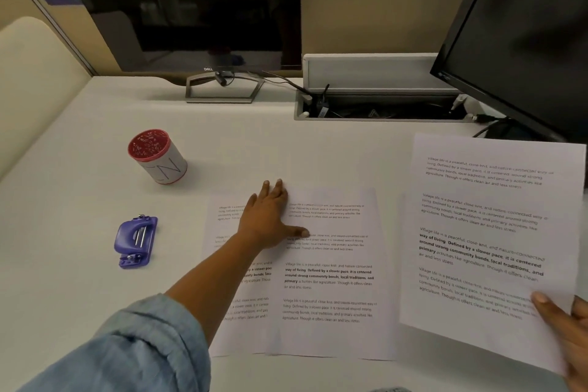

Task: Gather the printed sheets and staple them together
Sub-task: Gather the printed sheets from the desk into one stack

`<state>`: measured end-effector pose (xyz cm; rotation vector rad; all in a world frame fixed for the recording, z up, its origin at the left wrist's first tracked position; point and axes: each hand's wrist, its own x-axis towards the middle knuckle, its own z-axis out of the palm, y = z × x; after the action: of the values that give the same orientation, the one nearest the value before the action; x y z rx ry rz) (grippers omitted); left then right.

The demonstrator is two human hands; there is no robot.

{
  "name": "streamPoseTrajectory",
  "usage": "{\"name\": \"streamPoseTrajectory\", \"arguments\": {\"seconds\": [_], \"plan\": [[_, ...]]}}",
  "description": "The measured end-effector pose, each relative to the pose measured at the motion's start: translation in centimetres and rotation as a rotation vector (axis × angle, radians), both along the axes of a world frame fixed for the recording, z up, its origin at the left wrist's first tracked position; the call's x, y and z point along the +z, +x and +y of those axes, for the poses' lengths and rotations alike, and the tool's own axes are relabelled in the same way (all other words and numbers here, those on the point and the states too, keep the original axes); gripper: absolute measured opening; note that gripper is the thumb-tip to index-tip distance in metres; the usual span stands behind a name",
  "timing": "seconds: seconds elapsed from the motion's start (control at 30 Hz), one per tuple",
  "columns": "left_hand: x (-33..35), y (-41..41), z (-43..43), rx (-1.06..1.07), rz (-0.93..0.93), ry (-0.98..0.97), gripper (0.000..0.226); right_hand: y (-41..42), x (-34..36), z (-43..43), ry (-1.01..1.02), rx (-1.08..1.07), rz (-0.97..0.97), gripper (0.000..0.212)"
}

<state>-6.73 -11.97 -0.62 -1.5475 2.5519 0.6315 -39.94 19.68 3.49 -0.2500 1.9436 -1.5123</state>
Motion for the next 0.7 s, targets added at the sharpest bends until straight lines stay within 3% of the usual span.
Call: {"name": "streamPoseTrajectory", "arguments": {"seconds": [0.07,0.2,0.4,0.53,0.7], "plan": [[-0.3,0.1,0.2,0.000,0.025,-0.007,0.110,0.5,0.2,0.0,0.003,-0.007,0.004,0.014],[-0.2,-0.3,0.7,0.008,0.072,-0.059,0.085,1.5,0.0,-0.2,0.020,-0.008,-0.035,0.038],[0.6,-1.1,2.0,0.051,0.231,-0.217,0.062,2.3,-0.1,-0.9,0.040,0.007,-0.041,0.028],[1.2,-1.3,2.7,0.150,0.278,-0.217,0.060,2.8,0.2,-1.1,0.008,0.018,-0.061,0.028],[1.8,-1.4,3.0,0.457,0.570,0.076,0.088,3.6,0.5,-1.6,0.002,0.010,-0.074,0.031]]}}
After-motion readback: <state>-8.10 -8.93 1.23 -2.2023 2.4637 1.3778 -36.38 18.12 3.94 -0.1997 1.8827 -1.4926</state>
